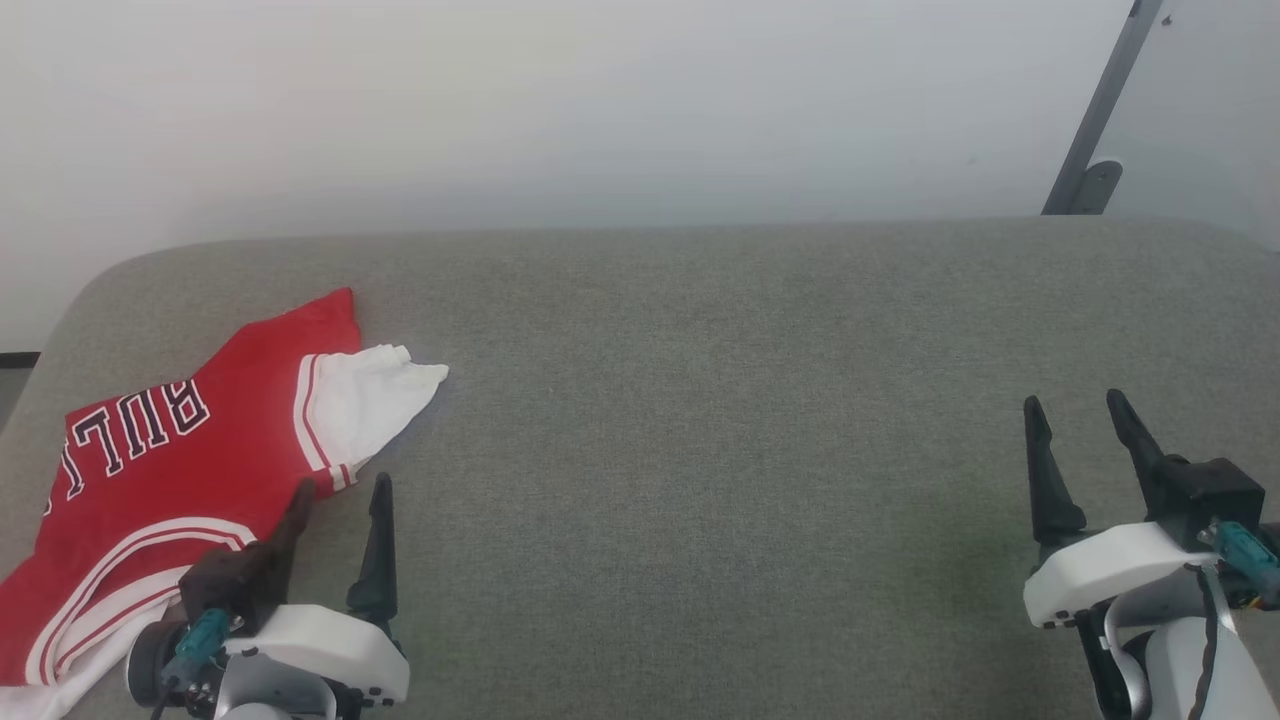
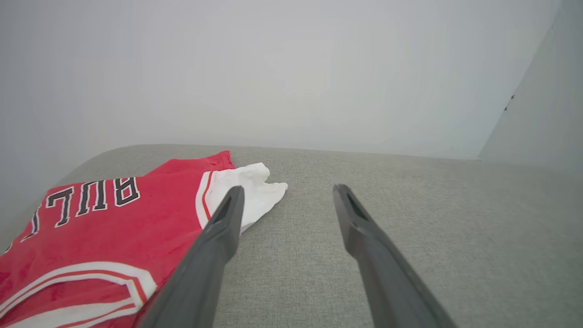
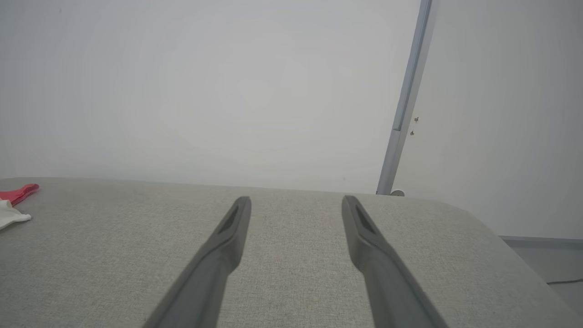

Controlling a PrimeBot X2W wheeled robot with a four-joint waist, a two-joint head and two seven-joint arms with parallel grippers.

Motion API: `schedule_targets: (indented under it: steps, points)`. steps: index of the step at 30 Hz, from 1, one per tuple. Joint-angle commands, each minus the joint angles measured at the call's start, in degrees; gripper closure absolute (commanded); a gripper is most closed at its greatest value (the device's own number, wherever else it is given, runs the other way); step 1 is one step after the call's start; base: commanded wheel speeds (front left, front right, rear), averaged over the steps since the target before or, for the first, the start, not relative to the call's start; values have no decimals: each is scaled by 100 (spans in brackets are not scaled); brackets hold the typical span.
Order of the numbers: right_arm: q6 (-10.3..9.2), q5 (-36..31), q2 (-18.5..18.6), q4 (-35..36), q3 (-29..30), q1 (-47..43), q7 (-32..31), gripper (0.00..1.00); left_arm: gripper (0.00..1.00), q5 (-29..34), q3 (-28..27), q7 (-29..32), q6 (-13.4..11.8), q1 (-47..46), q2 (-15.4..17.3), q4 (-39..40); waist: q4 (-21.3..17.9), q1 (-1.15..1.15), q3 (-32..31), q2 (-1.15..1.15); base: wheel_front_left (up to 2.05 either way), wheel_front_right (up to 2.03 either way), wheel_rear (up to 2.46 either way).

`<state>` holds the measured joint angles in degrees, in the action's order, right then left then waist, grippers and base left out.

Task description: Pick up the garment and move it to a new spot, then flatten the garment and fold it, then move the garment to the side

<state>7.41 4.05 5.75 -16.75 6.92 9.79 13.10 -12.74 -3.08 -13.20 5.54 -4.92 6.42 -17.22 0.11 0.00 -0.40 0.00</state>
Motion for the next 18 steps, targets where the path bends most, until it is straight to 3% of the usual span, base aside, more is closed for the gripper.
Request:
schedule_targets:
  steps: [1,18]
  points:
    - [13,-130,9,5,20,87,54,0,0,172,-30,-39,33,-72,2,-6,-2,0,5,0,0,0,0]
    - [9,-525,-85,-91,189,18,220,0,0,887,-153,-210,157,-81,-60,-227,-33,0,-1,0,0,0,0]
